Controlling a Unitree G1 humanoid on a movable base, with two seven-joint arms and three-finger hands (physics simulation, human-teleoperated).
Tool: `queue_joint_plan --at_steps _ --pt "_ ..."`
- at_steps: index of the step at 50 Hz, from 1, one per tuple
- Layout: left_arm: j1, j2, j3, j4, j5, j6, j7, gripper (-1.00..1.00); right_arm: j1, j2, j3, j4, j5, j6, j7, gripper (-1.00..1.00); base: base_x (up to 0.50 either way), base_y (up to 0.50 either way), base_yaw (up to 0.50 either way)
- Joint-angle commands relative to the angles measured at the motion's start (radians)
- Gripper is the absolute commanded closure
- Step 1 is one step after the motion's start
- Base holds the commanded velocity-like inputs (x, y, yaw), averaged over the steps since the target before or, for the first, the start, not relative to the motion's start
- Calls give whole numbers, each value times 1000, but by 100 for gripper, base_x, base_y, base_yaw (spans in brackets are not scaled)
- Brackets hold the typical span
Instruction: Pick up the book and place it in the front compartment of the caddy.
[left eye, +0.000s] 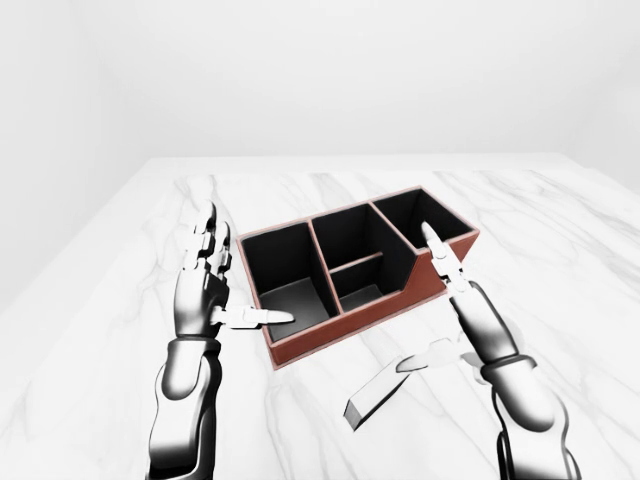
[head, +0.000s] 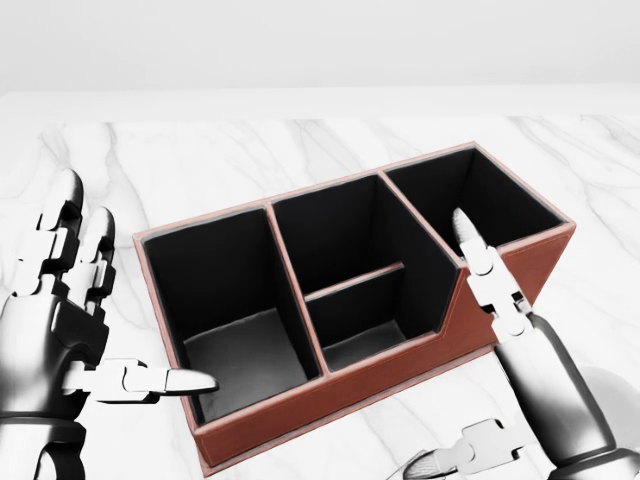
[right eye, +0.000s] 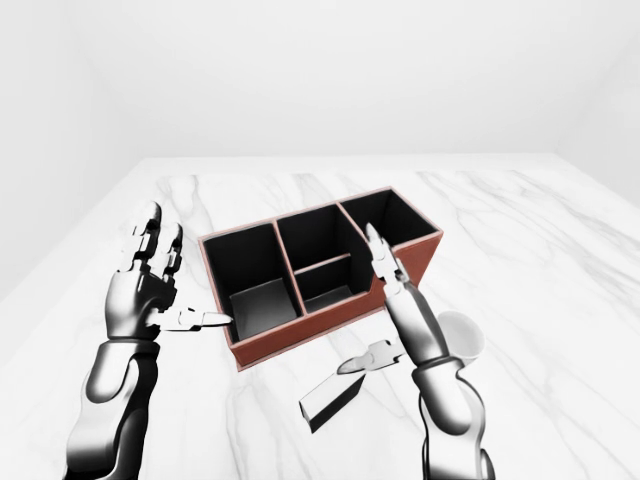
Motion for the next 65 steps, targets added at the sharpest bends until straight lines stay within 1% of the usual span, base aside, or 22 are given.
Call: queue_joint_plan --at_steps 1,4,5,9,11,15,19,27,30,47,52,65 --pt "1 0 0 3 1 0 0 -100 63 14 -2 -35 -43 -63 14 -100 0 0 0" --pt "1 0 0 0 1 0 0 -100 77 20 -3 -51 -46 -66 20 -100 0 0 0" --pt "2 0 0 -3 1 0 0 -100 83 22 -3 -54 -48 -71 22 -100 0 0 0" --pt "0 0 -1 4 2 0 0 -100 94 28 -1 -76 -57 -70 34 -100 0 0 0" --pt "-2 0 -1 6 3 0 0 -100 100 30 2 -84 -65 -77 36 -100 0 0 0" --pt "-1 0 -1 5 3 0 1 -100 109 33 7 -96 -71 -80 41 -100 0 0 0" --pt "1 -1 -2 1 3 0 1 -100 120 33 11 -95 -84 -99 41 -100 0 0 0" --pt "0 0 -3 3 6 0 2 -100 131 35 18 -102 -93 -111 47 -100 0 0 0" --pt "1 -1 -4 6 7 0 1 -100 137 34 23 -97 -104 -127 44 -100 0 0 0" --pt "1 -1 -4 16 8 0 1 -100 164 33 43 -115 -161 -127 49 -100 0 0 0" --pt "1 -1 -3 17 8 0 0 -100 170 35 38 -125 -201 -127 45 -100 0 0 0" --pt "1 0 -4 22 11 0 0 -100 185 42 39 -134 -237 -127 39 -100 0 0 0"
